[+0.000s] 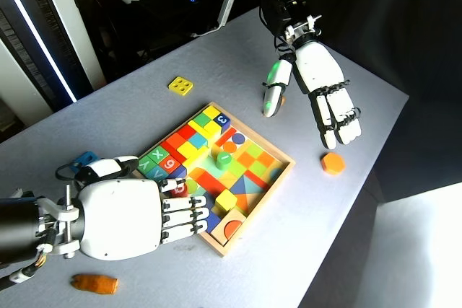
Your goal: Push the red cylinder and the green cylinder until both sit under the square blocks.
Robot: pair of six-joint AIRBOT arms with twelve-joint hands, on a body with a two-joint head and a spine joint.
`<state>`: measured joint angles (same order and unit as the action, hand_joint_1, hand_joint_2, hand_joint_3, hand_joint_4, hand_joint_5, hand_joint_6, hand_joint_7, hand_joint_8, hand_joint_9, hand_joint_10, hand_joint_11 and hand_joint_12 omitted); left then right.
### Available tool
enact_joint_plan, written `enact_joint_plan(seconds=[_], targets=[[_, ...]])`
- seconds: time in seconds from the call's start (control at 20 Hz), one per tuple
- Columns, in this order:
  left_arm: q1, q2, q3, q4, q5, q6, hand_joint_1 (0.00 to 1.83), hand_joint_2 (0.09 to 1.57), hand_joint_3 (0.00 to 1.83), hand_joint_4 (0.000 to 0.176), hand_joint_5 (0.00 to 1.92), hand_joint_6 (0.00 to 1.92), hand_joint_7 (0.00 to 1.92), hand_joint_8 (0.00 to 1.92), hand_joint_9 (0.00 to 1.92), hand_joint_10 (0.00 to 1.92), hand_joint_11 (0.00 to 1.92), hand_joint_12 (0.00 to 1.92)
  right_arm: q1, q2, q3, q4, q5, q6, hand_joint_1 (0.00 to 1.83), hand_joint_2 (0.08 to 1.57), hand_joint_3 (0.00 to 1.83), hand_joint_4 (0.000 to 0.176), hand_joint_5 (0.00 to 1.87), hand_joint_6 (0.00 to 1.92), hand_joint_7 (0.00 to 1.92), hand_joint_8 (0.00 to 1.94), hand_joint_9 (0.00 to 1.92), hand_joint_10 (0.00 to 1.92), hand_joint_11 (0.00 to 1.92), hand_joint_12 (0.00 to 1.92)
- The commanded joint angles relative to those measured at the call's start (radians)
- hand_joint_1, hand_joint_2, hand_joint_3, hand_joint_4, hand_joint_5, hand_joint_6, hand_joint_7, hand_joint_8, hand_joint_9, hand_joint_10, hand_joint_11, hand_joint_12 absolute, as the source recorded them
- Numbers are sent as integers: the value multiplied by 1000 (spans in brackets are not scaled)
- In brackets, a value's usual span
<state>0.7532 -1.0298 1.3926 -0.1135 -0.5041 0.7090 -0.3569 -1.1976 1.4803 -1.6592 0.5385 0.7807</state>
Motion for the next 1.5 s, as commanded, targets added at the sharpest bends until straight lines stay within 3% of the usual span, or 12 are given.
enact_joint_plan(seconds=[0.0, 0.1, 0.15, 0.2, 0.25, 0.45, 0.5, 0.65, 0.9, 1.2, 1.35, 1.45], targets=[[-4, 8, -1, -15, -118, -4, 0, 1041, 0, 125, 40, 5, 0, 0, 0, 0, 8, 4, -5, 11, -2, 22, 5, -1, 295, 1075, 0, 168, 590, 2, 96, 2, 0, 0, 0, 211], [-4, 8, -1, -15, -118, -4, 0, 1055, 0, 107, 31, 1, 0, 0, 0, 0, 4, 3, -6, 15, -3, 21, 5, 1, 286, 1072, 0, 175, 589, 0, 77, 0, 0, 0, 0, 199], [-3, 8, -1, -15, -118, -4, 0, 1058, 1, 107, 35, 2, 0, 0, 0, 0, 0, 1, -6, 16, -4, 20, 5, 2, 272, 1072, 0, 176, 581, 1, 67, 0, 0, 0, 0, 167], [-2, 8, -1, -15, -119, -4, 0, 1043, 0, 125, 38, 4, 0, 0, 0, 0, 0, 0, -6, 19, -5, 14, 5, 7, 270, 1073, 0, 171, 582, 2, 68, 2, 0, 0, 0, 161], [-2, 8, -1, -15, -119, -4, 0, 1035, 0, 113, 39, 4, 0, 0, 0, 0, 0, 0, -6, 20, -6, 9, 6, 11, 259, 1081, 4, 170, 576, 0, 63, 0, 0, 0, 0, 161], [-1, 9, -1, -16, -120, -4, 0, 1059, 1, 116, 26, 0, 0, 0, 0, 0, 0, 0, -9, 33, -16, -1, 6, 21, 275, 1085, 1, 158, 587, 1, 75, 1, 0, 0, 0, 233], [-1, 9, -1, -17, -120, -4, 0, 1069, 6, 104, 26, 1, 0, 0, 0, 0, 0, 0, -11, 36, -18, -1, 6, 22, 266, 1089, 1, 164, 582, 0, 73, 0, 0, 0, 0, 260], [4, 9, -1, -19, -121, -4, 0, 1053, 0, 118, 24, 0, 0, 0, 0, 0, 0, 0, -18, 42, -23, -1, 8, 26, 281, 1092, 1, 167, 583, 2, 64, 0, 0, 0, 0, 293], [5, 9, -1, -21, -121, -4, 0, 1057, 0, 106, 48, 7, 2, 1, 0, 0, 43, 21, -20, 45, -26, -1, 11, 28, 279, 1090, 0, 176, 582, 0, 58, 0, 0, 0, 0, 374], [5, 9, -1, -21, -121, -4, 0, 1055, 0, 130, 31, 0, 0, 0, 0, 0, 0, 0, -19, 44, -27, -1, 10, 28, 281, 1091, 0, 176, 574, 0, 49, 0, 0, 0, 0, 256], [5, 9, -2, -21, -121, -4, 0, 1055, 0, 116, 27, 0, 0, 0, 0, 0, 3, 1, -17, 44, -27, -1, 8, 28, 267, 1087, 0, 176, 570, 0, 59, 2, 0, 0, 0, 298], [5, 9, -2, -21, -121, -4, 0, 1040, 0, 119, 24, 1, 0, 0, 0, 0, 4, 2, -14, 43, -27, -1, 7, 28, 260, 1090, 0, 176, 563, 2, 51, 4, 0, 0, 0, 220]])
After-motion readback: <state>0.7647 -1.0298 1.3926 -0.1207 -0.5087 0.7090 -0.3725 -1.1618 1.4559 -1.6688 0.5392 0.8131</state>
